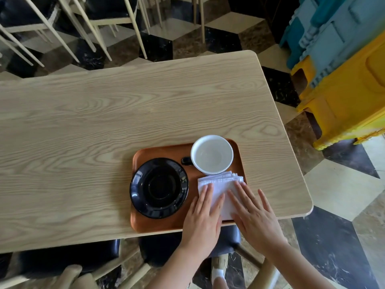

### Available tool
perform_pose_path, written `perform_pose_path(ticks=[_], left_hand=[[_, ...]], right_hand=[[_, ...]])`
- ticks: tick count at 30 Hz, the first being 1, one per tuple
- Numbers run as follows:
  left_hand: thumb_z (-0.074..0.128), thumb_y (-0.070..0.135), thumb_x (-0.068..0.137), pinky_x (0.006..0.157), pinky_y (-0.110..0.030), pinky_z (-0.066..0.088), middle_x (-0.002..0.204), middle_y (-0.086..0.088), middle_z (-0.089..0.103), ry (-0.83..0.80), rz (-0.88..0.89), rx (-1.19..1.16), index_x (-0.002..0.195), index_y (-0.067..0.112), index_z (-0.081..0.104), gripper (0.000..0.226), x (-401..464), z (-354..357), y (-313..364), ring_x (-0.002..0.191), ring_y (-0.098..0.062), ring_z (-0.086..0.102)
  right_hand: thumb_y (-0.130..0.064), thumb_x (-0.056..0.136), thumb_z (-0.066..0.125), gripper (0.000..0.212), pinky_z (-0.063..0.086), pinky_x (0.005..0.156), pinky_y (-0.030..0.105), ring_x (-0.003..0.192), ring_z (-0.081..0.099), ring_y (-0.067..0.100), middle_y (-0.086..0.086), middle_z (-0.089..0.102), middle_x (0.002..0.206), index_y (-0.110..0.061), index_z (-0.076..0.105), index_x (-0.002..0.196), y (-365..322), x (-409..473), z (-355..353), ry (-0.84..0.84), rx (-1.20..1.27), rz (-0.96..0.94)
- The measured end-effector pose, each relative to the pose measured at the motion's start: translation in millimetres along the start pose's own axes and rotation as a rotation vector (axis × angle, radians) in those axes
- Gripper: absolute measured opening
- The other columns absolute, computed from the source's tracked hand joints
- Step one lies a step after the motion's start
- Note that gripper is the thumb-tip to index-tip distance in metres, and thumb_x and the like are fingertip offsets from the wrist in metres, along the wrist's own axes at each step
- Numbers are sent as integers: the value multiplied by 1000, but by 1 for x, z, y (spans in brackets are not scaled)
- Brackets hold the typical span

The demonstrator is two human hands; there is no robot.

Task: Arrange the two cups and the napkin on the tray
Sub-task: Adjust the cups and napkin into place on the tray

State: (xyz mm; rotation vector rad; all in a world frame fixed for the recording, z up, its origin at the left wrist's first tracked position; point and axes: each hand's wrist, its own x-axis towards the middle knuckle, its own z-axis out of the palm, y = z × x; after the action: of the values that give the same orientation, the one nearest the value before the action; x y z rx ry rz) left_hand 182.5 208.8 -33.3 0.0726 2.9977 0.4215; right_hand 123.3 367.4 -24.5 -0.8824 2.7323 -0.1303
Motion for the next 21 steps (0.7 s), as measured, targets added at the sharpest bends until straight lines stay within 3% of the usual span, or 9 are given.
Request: perform_pose_path(ticks=[8, 21], left_hand=[[64, 27, 83, 100, -42, 41, 144, -16, 40, 11, -33, 13, 136, 20, 43, 57, -6, -2, -3, 133, -29, 35], [59, 19, 87, 106, -42, 35, 149, -16, 31, 17, -79, -19, 139, 19, 39, 56, -17, -1, -15, 137, -29, 25]], right_hand=[[-33, 90, 26, 53, 6, 110, 37, 136, 25, 26, 10, 32, 148, -14, 38, 138, -12, 2, -4, 14, 3, -18], [-31, 89, 24, 53, 3, 110, 39, 138, 22, 26, 9, 28, 150, -15, 36, 139, -37, 4, 0, 4, 16, 15]])
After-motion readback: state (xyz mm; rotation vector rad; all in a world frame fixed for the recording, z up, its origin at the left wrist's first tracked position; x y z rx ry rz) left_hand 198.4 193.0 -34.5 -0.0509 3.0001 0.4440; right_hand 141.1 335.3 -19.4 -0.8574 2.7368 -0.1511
